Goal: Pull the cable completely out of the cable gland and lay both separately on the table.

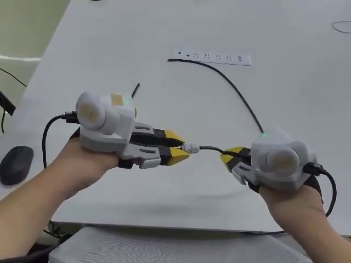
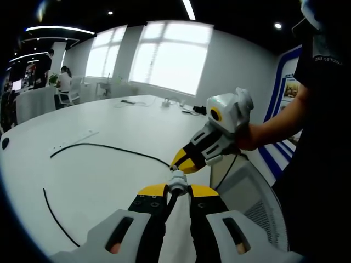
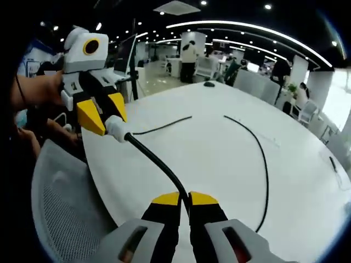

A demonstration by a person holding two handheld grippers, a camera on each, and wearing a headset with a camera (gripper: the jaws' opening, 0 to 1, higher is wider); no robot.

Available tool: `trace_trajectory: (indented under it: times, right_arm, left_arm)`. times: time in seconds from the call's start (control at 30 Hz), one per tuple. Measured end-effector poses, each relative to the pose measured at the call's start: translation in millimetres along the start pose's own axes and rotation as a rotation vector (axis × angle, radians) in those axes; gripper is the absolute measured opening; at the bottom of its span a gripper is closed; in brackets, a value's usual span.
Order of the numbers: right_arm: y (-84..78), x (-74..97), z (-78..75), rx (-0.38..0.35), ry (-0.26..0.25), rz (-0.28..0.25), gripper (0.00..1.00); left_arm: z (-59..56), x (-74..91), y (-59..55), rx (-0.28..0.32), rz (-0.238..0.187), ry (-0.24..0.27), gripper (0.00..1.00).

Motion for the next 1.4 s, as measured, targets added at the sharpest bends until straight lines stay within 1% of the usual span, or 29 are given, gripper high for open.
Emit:
trace_trajectory:
  times: [0.07,0.13,0.2,0.23,0.3,0.37,0.43,0.5,0.67,0.77,0.83,0.87,0.97,1.1,1.13,1.17,1.2,1.23,1.27,1.3,1.37,1.4]
  right_arm:
    - [-5.9,-2.6,-5.4,-0.104,0.002,0.007,0.00]
    - [-11.6,-5.0,-11.0,-0.158,-0.011,0.022,0.00]
    - [-16.8,-7.1,-13.6,-0.202,-0.017,0.041,0.00]
    - [-20.4,-9.3,-16.0,-0.238,-0.021,0.048,0.00]
    - [-26.1,-12.8,-20.8,-0.264,-0.036,0.066,0.00]
    - [-30.2,-15.7,-21.9,-0.283,-0.041,0.076,0.00]
    - [-31.6,-16.3,-19.8,-0.294,-0.041,0.083,0.00]
    - [-31.4,-15.3,-17.6,-0.274,-0.048,0.081,0.00]
    - [-29.6,-11.8,-16.3,-0.224,-0.043,0.066,0.00]
    - [-27.2,-8.8,-16.4,-0.211,-0.038,0.049,0.01]
    - [-27.0,-7.9,-16.7,-0.194,-0.038,0.053,0.01]
    - [-25.7,-6.2,-16.9,-0.180,-0.043,0.042,0.02]
    - [-23.3,-4.1,-15.2,-0.159,-0.036,0.034,0.02]
    - [-21.0,-1.9,-13.6,-0.098,-0.033,0.038,0.02]
    - [-20.4,-1.0,-12.9,-0.092,-0.030,0.038,0.03]
    - [-19.0,0.3,-11.5,-0.081,-0.018,0.043,0.05]
    - [-17.2,2.1,-10.5,-0.078,-0.017,0.041,0.08]
    - [-15.0,3.7,-9.9,-0.061,-0.015,0.035,0.11]
    - [-11.5,6.4,-7.3,-0.022,-0.001,0.033,0.12]
    - [-9.6,8.6,-5.0,-0.008,0.007,0.037,0.14]
    - [-2.7,12.0,2.2,0.057,0.043,0.025,0.16]
    - [2.0,14.5,7.9,0.100,0.057,0.017,0.19]
  left_arm:
    - [-0.2,-0.2,0.5,0.000,-0.003,-0.001,0.15]
    - [-0.3,-0.3,0.8,0.000,-0.004,-0.001,0.15]
    - [-0.4,-0.4,1.0,0.000,-0.004,-0.001,0.15]
    - [-0.8,-0.5,0.8,0.003,-0.004,-0.002,0.15]
    - [-1.4,-1.0,0.1,0.002,-0.001,-0.003,0.15]
    - [-2.0,-1.8,-0.7,0.002,0.001,-0.004,0.15]
    - [-2.7,-2.9,-2.0,0.002,0.008,-0.007,0.15]
    - [-2.8,-3.2,-2.2,-0.002,0.011,-0.007,0.15]
    - [-0.4,-0.4,-1.7,0.006,0.008,-0.001,0.15]
    - [0.9,1.5,-2.6,0.011,0.009,0.002,0.15]
    - [1.2,2.1,-3.2,0.012,0.011,0.006,0.15]
    - [1.2,2.3,-3.1,0.013,0.009,0.006,0.15]
    - [1.1,2.4,-3.1,0.014,0.006,0.007,0.15]
    - [1.3,2.4,-3.5,0.017,0.006,0.006,0.15]
    - [1.2,2.4,-3.6,0.016,0.007,0.006,0.15]
    - [1.2,2.4,-3.7,0.015,0.007,0.006,0.15]
    - [0.9,2.4,-3.5,0.014,0.007,0.005,0.15]
    - [0.6,2.3,-3.7,0.016,0.008,0.004,0.15]
    - [0.2,2.2,-3.7,0.017,0.008,0.003,0.15]
    - [-0.4,1.9,-3.7,0.020,0.006,0.002,0.15]
    - [-1.1,1.1,-4.1,0.028,0.007,0.000,0.15]
    - [-1.4,0.7,-4.1,0.027,0.009,0.000,0.15]
Point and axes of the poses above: the centre of the closed fingertips' face, and the gripper's own axes: x roughly backward along the fingers, z roughly to its left, y roughly out of its top, the point moved 7 cm from there along x, roughly backward along the fingers, and after that the axes turned 11 degrees about -x, right-handed, at the moved point
